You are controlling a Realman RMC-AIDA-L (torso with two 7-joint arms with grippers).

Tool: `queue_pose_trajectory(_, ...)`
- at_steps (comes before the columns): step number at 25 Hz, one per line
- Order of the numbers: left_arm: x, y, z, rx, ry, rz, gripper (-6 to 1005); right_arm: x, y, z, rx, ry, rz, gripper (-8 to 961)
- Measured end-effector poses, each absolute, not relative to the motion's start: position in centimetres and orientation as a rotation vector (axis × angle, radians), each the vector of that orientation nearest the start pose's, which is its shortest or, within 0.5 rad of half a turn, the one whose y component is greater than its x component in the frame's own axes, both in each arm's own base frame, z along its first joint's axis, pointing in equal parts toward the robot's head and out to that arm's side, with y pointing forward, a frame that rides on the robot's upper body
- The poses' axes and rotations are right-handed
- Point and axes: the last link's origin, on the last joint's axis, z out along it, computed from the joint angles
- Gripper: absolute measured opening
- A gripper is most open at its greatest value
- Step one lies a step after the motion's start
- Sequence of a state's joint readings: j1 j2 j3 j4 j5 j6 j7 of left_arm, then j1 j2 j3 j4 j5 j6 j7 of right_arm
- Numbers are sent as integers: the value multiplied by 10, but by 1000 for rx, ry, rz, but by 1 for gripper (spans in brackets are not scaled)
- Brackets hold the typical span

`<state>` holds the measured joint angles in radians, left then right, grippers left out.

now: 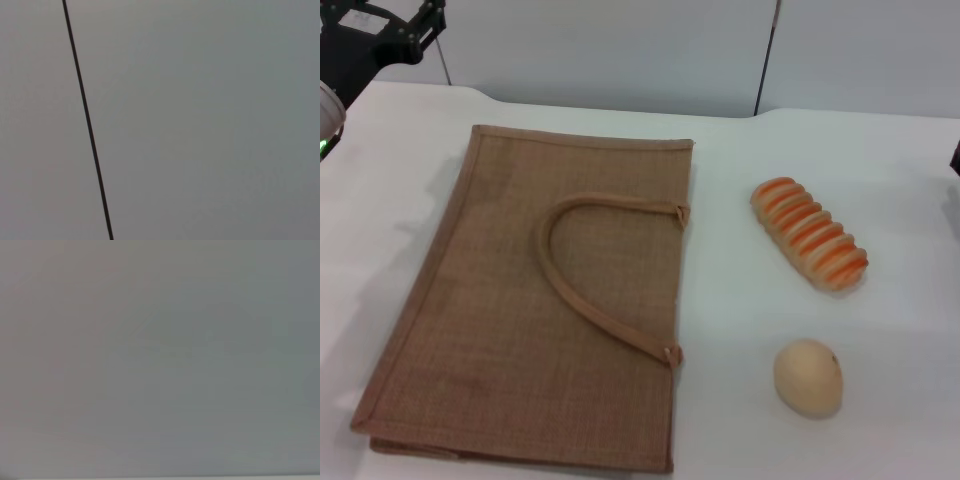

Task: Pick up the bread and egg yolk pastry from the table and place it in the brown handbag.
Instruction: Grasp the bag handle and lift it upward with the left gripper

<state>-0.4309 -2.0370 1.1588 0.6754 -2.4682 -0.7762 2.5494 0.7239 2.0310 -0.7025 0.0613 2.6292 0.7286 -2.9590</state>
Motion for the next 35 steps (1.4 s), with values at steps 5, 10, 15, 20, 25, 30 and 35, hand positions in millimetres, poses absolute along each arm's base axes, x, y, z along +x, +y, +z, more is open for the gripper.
queue_pose_trajectory(5,-276,414,78,-1728,-324,-654,701,344,406,0,-1561,813,408,757)
queue_pose_trajectory(10,-276,414,79,-1727,-324,-653,702,344,406,0,-1562,819,402,757)
queue_pose_trajectory(15,-276,414,78,-1729,-325,-654,702,344,408,2,-1559,814,400,757)
queue_pose_trajectory(20,-275,414,76,-1735,-354,-676,702,345,408,2,-1559,820,390,756)
queue_pose_trajectory(25,-258,421,66,-1848,-412,-699,701,348,407,4,-1554,824,379,756)
queue_pose_trajectory(30,-225,428,64,-2028,-428,-616,702,349,408,4,-1556,830,372,756)
queue_pose_trajectory(35,-207,428,65,-2130,-474,-507,702,348,409,3,-1558,830,371,756)
